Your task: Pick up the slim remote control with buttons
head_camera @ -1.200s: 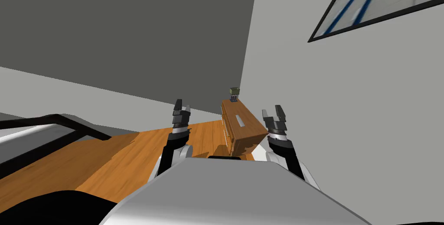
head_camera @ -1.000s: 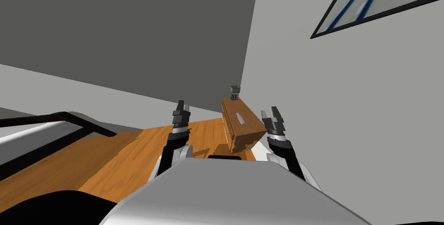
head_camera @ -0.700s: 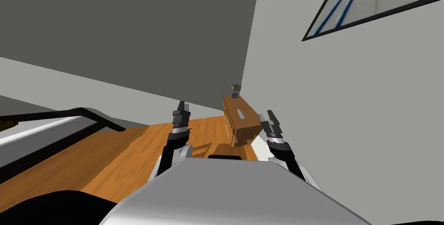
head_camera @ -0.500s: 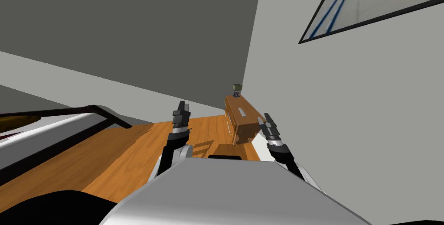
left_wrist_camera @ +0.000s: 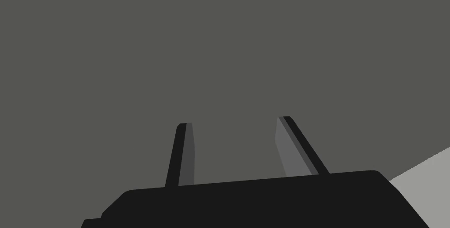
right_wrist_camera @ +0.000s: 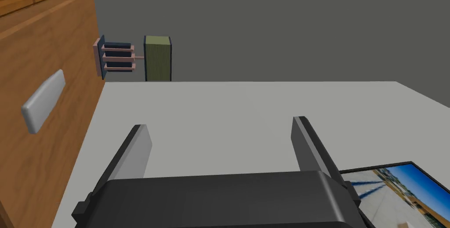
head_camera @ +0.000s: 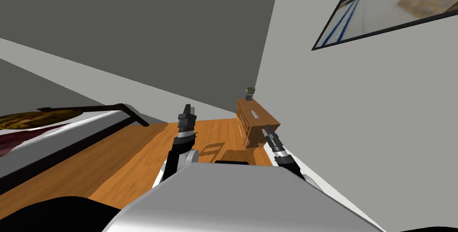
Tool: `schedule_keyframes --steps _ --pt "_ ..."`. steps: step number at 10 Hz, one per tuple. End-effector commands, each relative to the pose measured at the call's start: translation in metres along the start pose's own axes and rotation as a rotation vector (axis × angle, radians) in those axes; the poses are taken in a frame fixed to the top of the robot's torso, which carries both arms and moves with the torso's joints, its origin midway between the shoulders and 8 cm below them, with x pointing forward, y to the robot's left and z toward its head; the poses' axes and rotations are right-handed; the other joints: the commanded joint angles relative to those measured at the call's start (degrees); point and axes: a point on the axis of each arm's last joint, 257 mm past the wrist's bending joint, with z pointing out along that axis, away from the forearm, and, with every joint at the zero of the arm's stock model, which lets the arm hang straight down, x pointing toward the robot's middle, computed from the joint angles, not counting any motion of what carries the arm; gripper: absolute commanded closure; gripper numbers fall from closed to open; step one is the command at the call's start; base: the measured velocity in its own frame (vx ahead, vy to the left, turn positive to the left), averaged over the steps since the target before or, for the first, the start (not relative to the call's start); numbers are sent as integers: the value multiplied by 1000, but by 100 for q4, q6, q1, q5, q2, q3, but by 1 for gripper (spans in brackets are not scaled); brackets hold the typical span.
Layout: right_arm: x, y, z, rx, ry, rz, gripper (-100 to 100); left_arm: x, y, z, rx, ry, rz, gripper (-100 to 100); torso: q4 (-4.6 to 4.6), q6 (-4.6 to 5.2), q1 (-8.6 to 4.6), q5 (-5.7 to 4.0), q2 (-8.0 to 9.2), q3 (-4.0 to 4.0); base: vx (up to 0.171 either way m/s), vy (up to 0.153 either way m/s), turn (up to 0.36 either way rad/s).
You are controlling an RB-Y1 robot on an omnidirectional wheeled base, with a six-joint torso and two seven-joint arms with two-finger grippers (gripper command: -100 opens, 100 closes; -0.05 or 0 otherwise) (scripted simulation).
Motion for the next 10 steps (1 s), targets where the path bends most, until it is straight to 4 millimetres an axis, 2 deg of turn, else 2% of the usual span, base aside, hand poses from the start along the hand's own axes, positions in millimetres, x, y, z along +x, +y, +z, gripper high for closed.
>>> schedule_keyframes --steps 1,2,3,4,5,6,7,9,10 --pt "9 -30 -22 80 43 -2 -100 0 0 0 0 0 0 0 0 0 0 0 0 0 -2 121 194" --pt "16 -49 -37 130 67 2 -100 0 0 0 0 0 0 0 -3 1 2 0 -9 -5 -5 126 195" --pt "14 -58 -42 154 72 -4 -100 0 0 0 0 0 0 0 -3 0 3 1 -12 -7 17 90 68" --pt "20 -83 -64 223 100 -6 -100 0 0 0 0 0 0 0 -4 3 -9 -1 -18 -11 34 93 150" --pt "27 -99 -84 276 132 -7 -100 0 0 0 0 0 0 0 -5 1 -10 -2 -23 -14 60 133 248" --pt "25 -107 -90 296 132 -10 -100 0 0 0 0 0 0 0 -7 0 3 0 -33 -19 61 102 67" --pt "32 -119 -109 344 167 -11 -100 0 0 0 0 0 0 0 -8 3 -5 0 -35 -21 61 89 204" --pt "29 -130 -118 373 165 -15 -100 0 0 0 0 0 0 0 -7 3 -17 -3 -32 -19 36 48 -1" --pt "35 -145 -145 435 202 -20 -100 0 0 0 0 0 0 0 -6 3 -31 -5 -24 -15 49 52 216"
